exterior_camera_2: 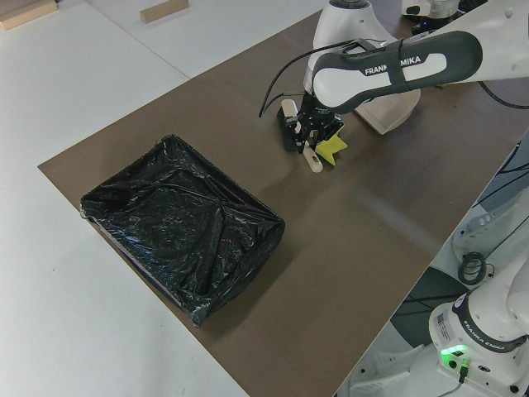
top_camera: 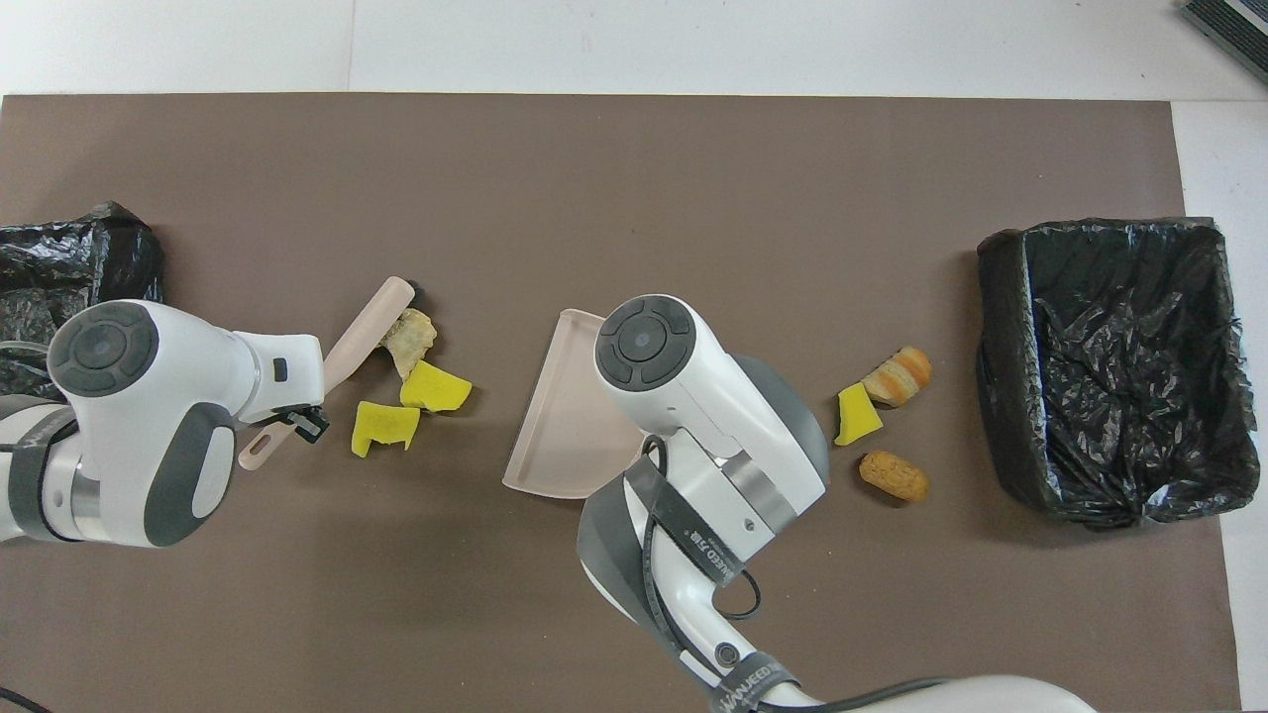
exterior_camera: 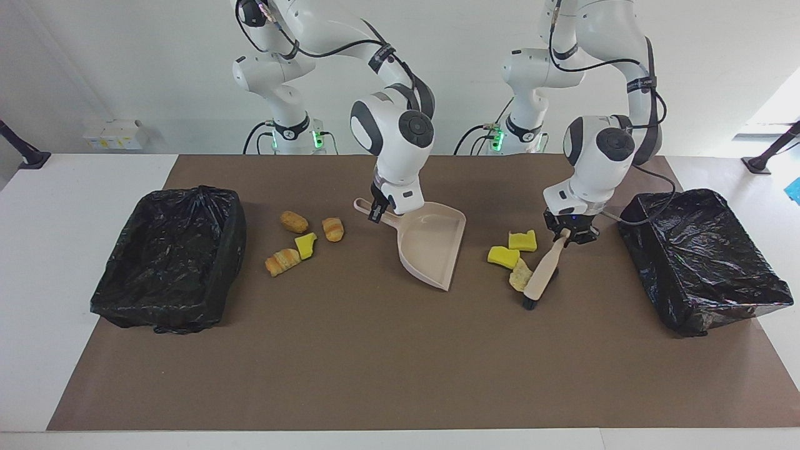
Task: Sweep and dump trash in bin
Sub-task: 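Sweep the sponges and crusts into the dustpan with the left gripper's brush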
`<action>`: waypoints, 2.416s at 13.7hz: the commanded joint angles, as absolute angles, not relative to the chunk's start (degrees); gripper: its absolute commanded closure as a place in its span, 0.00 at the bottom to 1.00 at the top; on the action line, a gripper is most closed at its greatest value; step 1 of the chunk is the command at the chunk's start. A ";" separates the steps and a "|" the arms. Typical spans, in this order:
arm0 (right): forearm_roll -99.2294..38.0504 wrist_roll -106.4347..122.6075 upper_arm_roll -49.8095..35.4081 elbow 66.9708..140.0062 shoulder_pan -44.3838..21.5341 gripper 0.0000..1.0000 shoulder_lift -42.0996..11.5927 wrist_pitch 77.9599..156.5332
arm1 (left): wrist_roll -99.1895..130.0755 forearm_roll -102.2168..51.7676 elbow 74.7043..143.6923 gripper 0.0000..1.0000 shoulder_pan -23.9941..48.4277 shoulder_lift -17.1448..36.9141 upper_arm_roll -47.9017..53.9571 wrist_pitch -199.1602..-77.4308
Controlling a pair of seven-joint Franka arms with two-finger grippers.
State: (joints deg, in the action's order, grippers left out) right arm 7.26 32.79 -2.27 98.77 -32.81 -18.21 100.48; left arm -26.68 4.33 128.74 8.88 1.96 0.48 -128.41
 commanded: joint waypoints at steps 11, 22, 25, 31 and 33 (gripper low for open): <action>7.47 33.49 -2.46 100.63 -32.26 1.00 -16.96 102.04 | -0.18 4.83 135.76 1.00 11.78 -8.68 -0.09 -119.25; 7.47 33.49 -2.46 100.99 -31.99 1.00 -16.88 102.13 | 5.19 -3.33 142.74 1.00 19.76 -11.08 0.09 -126.82; 7.47 33.49 -2.46 101.07 -31.99 1.00 -16.88 102.13 | 5.27 -7.45 141.77 1.00 24.85 -9.67 0.09 -128.23; 7.47 33.40 -2.46 101.16 -31.90 1.00 -16.88 102.13 | 11.32 -14.59 139.32 1.00 37.42 -8.35 0.09 -131.31; 7.47 33.40 -2.46 101.16 -31.90 1.00 -16.88 102.13 | 14.57 -14.59 137.21 1.00 39.98 -8.09 0.09 -130.26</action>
